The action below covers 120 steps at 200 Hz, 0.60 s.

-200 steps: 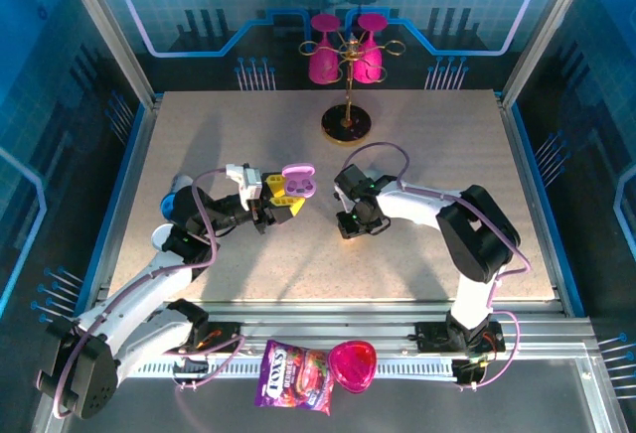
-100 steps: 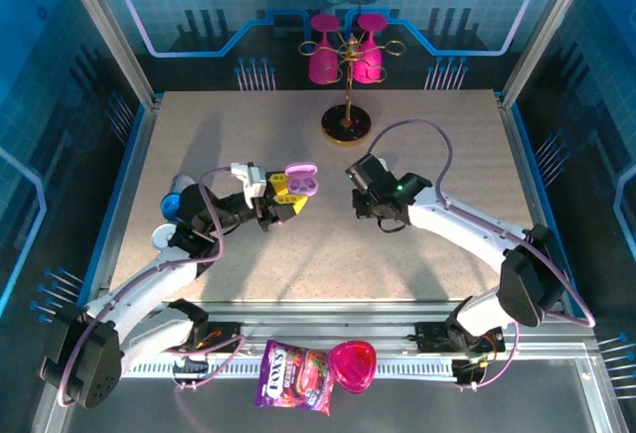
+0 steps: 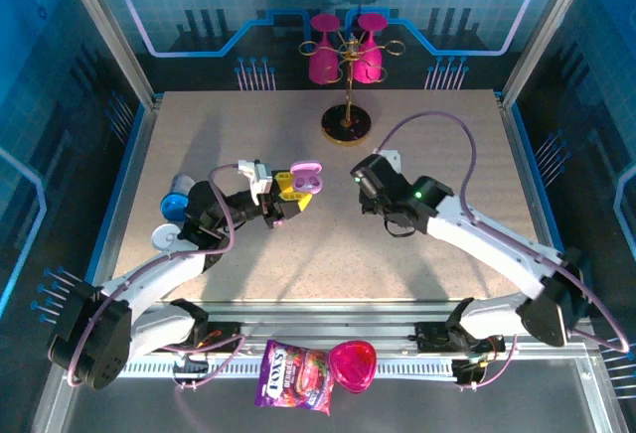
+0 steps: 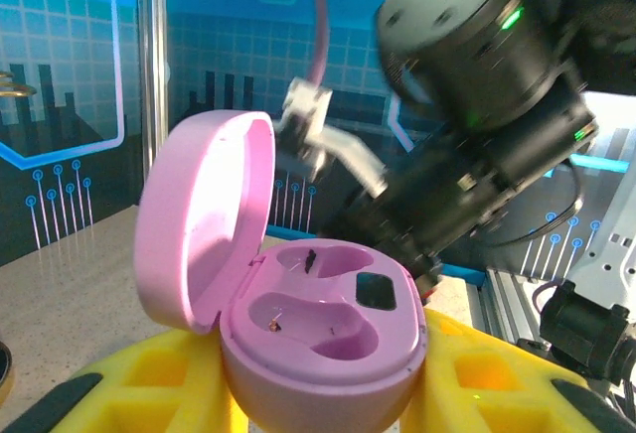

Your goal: Insert the wireless bluetooth earbuds into the charging case

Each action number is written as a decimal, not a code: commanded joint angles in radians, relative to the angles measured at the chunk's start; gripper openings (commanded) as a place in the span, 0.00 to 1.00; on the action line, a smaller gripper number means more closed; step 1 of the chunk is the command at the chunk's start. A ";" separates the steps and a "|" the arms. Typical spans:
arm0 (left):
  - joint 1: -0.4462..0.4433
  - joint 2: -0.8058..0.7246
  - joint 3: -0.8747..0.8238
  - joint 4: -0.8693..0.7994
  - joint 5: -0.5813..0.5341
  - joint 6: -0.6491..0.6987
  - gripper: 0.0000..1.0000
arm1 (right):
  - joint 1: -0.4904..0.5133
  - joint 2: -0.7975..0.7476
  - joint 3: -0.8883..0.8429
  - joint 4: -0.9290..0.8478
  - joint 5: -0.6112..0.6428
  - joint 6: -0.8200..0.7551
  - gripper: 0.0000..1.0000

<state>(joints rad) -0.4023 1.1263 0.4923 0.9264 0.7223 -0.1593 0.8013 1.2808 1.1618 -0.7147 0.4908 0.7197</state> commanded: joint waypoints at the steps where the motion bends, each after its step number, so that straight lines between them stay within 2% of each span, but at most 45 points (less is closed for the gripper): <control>1: -0.005 0.027 -0.008 0.085 0.011 -0.022 0.27 | 0.024 -0.130 -0.091 0.241 -0.202 -0.177 0.20; 21: -0.007 0.049 -0.005 0.104 0.031 -0.036 0.27 | 0.026 -0.221 -0.159 0.418 -0.357 -0.261 0.13; 34: -0.007 0.060 0.003 0.108 0.058 -0.047 0.27 | 0.031 -0.242 -0.164 0.474 -0.440 -0.310 0.13; 57: -0.016 0.074 0.017 0.108 0.102 -0.064 0.27 | 0.064 -0.245 -0.138 0.506 -0.495 -0.400 0.13; 93: -0.030 0.076 0.029 0.092 0.148 -0.072 0.27 | 0.080 -0.229 -0.117 0.576 -0.584 -0.458 0.13; 120: -0.035 0.064 0.035 0.081 0.164 -0.077 0.27 | 0.085 -0.208 -0.093 0.557 -0.553 -0.493 0.14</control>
<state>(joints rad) -0.4297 1.2018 0.4942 0.9779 0.8345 -0.2123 0.8722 1.0554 1.0264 -0.1959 -0.0414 0.2966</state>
